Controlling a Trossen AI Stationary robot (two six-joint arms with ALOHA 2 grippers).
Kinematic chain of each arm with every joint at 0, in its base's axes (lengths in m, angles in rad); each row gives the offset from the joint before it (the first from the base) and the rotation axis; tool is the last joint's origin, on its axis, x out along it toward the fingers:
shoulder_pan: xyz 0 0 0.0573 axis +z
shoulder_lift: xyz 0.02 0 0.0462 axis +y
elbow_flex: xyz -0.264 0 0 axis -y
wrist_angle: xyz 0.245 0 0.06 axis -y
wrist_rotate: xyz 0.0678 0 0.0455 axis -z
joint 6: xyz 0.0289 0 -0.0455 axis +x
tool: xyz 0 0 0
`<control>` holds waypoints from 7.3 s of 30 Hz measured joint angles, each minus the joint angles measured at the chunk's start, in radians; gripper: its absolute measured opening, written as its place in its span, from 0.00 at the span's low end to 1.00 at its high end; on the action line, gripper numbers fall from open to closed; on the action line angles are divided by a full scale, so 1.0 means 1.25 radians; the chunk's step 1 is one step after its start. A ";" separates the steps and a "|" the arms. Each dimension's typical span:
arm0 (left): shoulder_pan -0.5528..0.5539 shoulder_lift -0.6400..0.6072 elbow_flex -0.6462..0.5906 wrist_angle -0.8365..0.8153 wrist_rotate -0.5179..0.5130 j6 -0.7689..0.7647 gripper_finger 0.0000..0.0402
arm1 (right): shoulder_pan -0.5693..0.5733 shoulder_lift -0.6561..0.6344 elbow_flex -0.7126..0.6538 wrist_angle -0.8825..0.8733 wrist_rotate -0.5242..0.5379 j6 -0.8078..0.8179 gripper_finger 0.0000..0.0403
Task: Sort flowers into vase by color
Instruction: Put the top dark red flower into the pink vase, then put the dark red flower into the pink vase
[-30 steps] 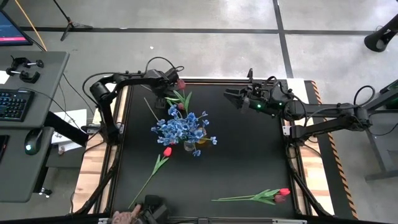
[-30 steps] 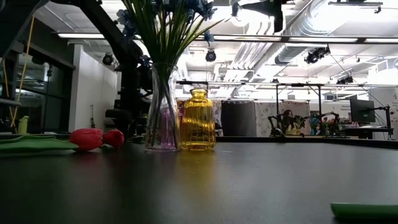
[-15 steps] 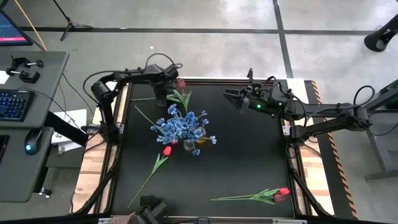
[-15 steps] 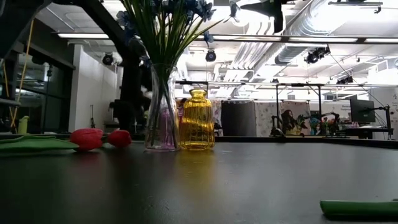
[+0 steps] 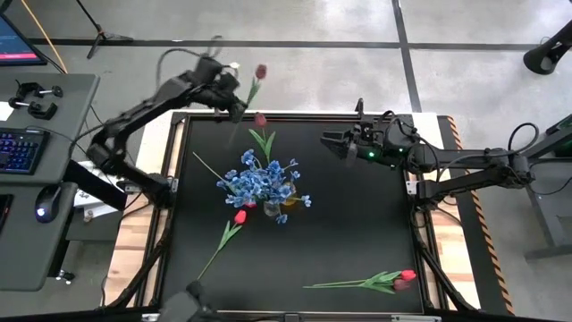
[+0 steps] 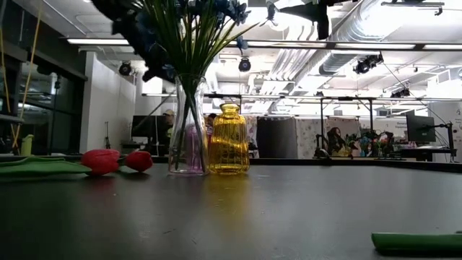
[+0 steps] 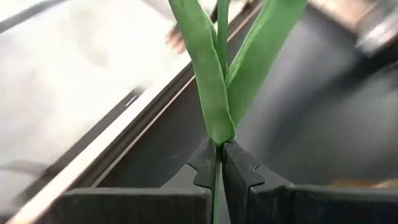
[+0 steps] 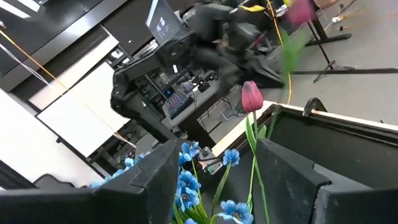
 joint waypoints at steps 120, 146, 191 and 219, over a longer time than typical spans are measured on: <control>-0.418 -0.494 -0.762 0.733 -0.005 -0.403 0.57 | 0.000 -0.045 0.000 0.087 -0.024 -0.071 0.51; -0.431 -0.570 -0.650 0.042 -0.135 -0.359 0.57 | -0.001 -0.070 0.000 0.104 -0.032 -0.127 0.51; -1.039 -0.446 -0.650 0.264 -0.222 -0.910 0.57 | 0.463 0.056 0.000 -0.499 -0.347 0.399 0.51; -1.035 -0.446 -0.650 0.265 -0.307 -0.866 0.57 | 0.691 0.388 0.021 -0.414 -0.328 0.398 0.51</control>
